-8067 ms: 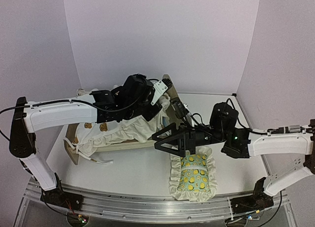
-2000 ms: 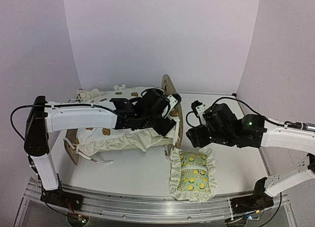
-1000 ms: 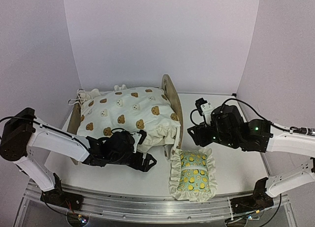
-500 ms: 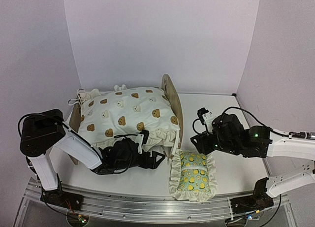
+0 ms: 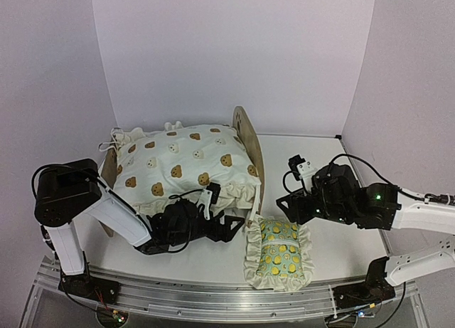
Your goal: Set up the pet bed
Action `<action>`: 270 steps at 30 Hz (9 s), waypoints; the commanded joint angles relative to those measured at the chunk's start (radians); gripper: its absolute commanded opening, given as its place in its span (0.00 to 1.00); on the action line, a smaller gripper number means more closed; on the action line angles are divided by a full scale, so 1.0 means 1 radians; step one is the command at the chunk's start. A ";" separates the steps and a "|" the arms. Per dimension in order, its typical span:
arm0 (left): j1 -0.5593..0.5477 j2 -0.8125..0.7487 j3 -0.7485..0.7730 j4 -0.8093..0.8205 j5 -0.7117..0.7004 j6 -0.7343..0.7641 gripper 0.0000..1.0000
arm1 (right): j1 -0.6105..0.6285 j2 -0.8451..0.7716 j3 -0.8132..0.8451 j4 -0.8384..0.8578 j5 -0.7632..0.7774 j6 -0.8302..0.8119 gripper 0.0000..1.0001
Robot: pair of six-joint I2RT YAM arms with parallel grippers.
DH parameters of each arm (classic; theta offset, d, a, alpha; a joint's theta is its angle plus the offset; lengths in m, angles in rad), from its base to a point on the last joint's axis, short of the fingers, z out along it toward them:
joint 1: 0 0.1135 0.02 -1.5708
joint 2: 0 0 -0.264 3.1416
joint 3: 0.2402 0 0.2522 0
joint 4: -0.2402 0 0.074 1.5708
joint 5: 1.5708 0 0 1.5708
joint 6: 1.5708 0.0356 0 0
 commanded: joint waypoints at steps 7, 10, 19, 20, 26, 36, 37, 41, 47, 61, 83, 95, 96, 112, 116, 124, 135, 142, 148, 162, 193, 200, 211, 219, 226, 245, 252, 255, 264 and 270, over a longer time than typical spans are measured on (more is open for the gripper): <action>0.017 -0.013 0.064 0.060 -0.092 0.109 0.86 | 0.004 0.142 0.098 0.073 -0.127 0.000 0.47; 0.017 -0.005 0.058 0.079 -0.086 0.111 0.85 | 0.005 0.223 0.158 0.102 -0.111 -0.018 0.42; 0.016 -0.016 0.019 0.059 -0.063 0.114 0.90 | 0.004 0.437 0.309 0.177 -0.008 -0.074 0.29; 0.016 -0.021 0.014 0.058 -0.063 0.118 0.90 | 0.004 0.459 0.321 0.183 0.009 -0.089 0.28; 0.016 -0.062 0.001 0.001 -0.054 0.135 0.91 | -0.003 0.604 0.441 0.193 0.091 -0.160 0.25; 0.016 -0.103 -0.014 -0.072 -0.021 0.151 0.91 | -0.103 0.775 0.643 0.196 0.091 -0.218 0.24; 0.015 -0.110 -0.014 -0.085 -0.019 0.153 0.91 | -0.116 0.785 0.662 0.196 0.090 -0.227 0.24; 0.012 -0.151 -0.009 -0.140 -0.003 0.164 0.91 | -0.152 0.804 0.718 0.193 0.089 -0.281 0.25; 0.000 -0.173 0.026 -0.205 0.039 0.184 0.90 | -0.164 0.809 0.790 0.193 0.045 -0.428 0.28; -0.040 -0.196 0.253 -0.573 -0.028 0.281 0.84 | -0.164 0.603 0.618 0.191 0.013 -0.381 0.43; -0.044 -0.063 0.508 -0.693 -0.117 0.359 0.65 | -0.165 0.180 0.224 0.140 -0.047 -0.165 0.52; 0.003 0.115 0.795 -0.855 -0.199 0.361 0.44 | -0.165 -0.021 -0.085 0.133 -0.029 -0.015 0.46; 0.006 0.120 0.796 -0.857 -0.200 0.358 0.41 | -0.165 -0.016 -0.094 0.133 -0.033 -0.003 0.46; 0.014 0.054 0.817 -0.901 -0.206 0.365 0.00 | -0.155 0.243 -0.114 0.386 -0.260 0.044 0.36; 0.022 0.038 0.824 -0.932 -0.188 0.358 0.02 | -0.134 0.342 -0.149 0.579 -0.237 0.025 0.34; 0.039 0.022 0.796 -0.944 -0.150 0.337 0.20 | -0.089 0.619 -0.131 0.892 -0.129 -0.006 0.33; 0.058 -0.050 0.740 -0.953 -0.136 0.321 0.30 | -0.025 0.895 -0.062 1.286 0.173 -0.075 0.34; 0.077 -0.077 0.730 -0.980 -0.140 0.324 0.28 | -0.025 0.965 0.026 1.307 0.285 -0.096 0.35; 0.091 -0.091 0.709 -0.981 -0.133 0.337 0.28 | -0.025 1.008 0.043 1.322 0.335 -0.197 0.38; 0.127 0.027 0.804 -0.937 -0.107 0.379 0.31 | -0.230 0.889 0.109 0.966 -0.112 -0.167 0.42; 0.134 0.098 0.907 -0.979 -0.083 0.415 0.47 | -0.288 1.011 -0.034 1.384 -0.149 -0.002 0.40; 0.134 0.084 0.901 -0.990 -0.084 0.423 0.50 | -0.283 1.031 -0.086 1.532 -0.167 0.017 0.40; 0.133 0.060 0.909 -1.004 -0.060 0.435 0.70 | -0.282 0.531 -0.238 1.026 -0.238 -0.074 0.49; 0.133 0.018 0.933 -1.058 -0.023 0.408 0.82 | -0.282 0.417 -0.124 0.830 -0.176 -0.185 0.51; 0.133 -0.026 0.921 -1.085 -0.013 0.393 0.82 | -0.282 0.494 -0.003 0.786 -0.103 -0.267 0.49; 0.090 -0.191 0.652 -1.133 0.009 0.300 0.77 | -0.337 0.511 0.117 0.699 -0.052 -0.393 0.39; 0.070 -0.192 0.607 -1.119 0.003 0.278 0.76 | -0.387 0.498 0.115 0.661 -0.074 -0.370 0.45; 0.066 -0.190 0.594 -1.115 0.001 0.272 0.76 | -0.412 0.504 0.120 0.656 -0.120 -0.342 0.45; 0.051 -0.203 0.550 -1.100 0.007 0.252 0.75 | -0.464 0.605 0.218 0.656 -0.308 -0.246 0.42; 0.027 -0.214 0.508 -1.086 0.017 0.227 0.74 | -0.476 0.682 0.292 0.655 -0.397 -0.215 0.28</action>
